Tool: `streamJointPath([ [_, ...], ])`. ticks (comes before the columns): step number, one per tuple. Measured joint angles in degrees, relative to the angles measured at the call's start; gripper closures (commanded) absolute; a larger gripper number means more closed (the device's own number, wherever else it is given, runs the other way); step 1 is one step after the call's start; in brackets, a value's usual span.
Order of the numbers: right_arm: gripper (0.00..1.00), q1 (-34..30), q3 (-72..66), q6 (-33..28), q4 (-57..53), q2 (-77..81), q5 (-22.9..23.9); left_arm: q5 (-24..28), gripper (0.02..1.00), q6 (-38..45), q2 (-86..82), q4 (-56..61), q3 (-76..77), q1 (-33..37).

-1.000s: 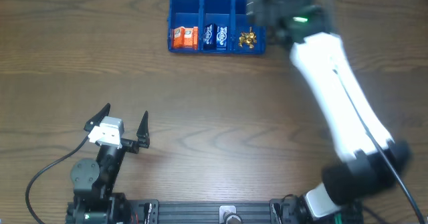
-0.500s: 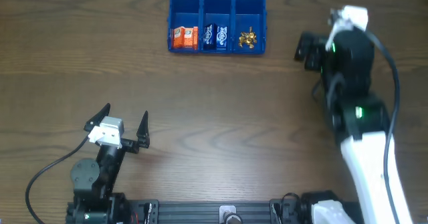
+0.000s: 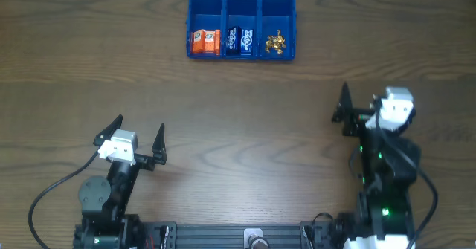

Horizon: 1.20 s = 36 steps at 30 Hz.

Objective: Sort Candies Into Trays

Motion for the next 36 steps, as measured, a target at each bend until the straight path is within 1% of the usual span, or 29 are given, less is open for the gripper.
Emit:
streamJointPath([
  [7,0.001,-1.57,-8.13,0.0,1.64,-10.88,-2.78,0.0,0.02,0.0,0.0,-0.02,0.0,0.0],
  [13,0.001,-3.67,-12.92,0.0,1.62,-15.56,-3.41,0.0,0.02,0.0,0.0,-0.02,0.0,0.0],
  [16,0.001,-3.72,-14.91,0.0,1.51,-19.41,-4.39,0.02,0.02,0.0,0.0,-0.02,0.0,0.0],
  [23,0.001,-3.69,-18.45,0.0,0.28,-27.08,-4.81,0.0,0.02,0.0,0.0,0.0,0.0,0.0],
  [31,0.001,-0.79,-20.79,0.0,-1.4,-28.35,-4.9,0.0,0.02,0.0,0.0,-0.02,0.0,0.0],
  [36,0.003,-0.68,-21.0,0.0,-4.09,-28.35,-4.26,0.0,0.02,0.0,0.0,0.0,0.0,0.0],
])
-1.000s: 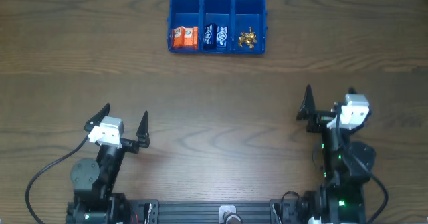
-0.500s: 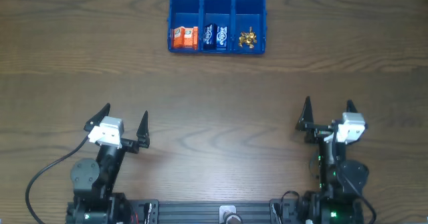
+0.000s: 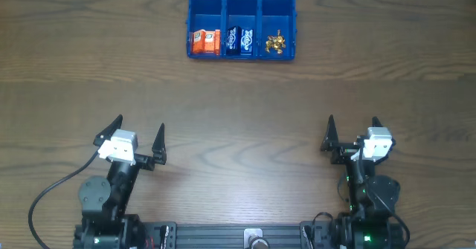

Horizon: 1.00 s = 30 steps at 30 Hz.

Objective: Sort Candies Into Trays

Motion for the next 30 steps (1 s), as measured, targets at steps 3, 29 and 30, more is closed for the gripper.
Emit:
streamJointPath([
  [3,0.001,0.0,0.0,0.0,0.02,0.0,0.28,0.0,0.02,0.0,0.0,0.0,0.0,0.0],
  [29,0.001,0.0,0.0,0.0,0.0,0.0,0.83,0.0,0.02,0.0,0.0,0.0,0.0,0.0],
  [30,0.001,0.0,0.0,0.0,0.0,0.0,0.83,0.0,0.02,0.0,0.0,0.0,0.0,0.0],
])
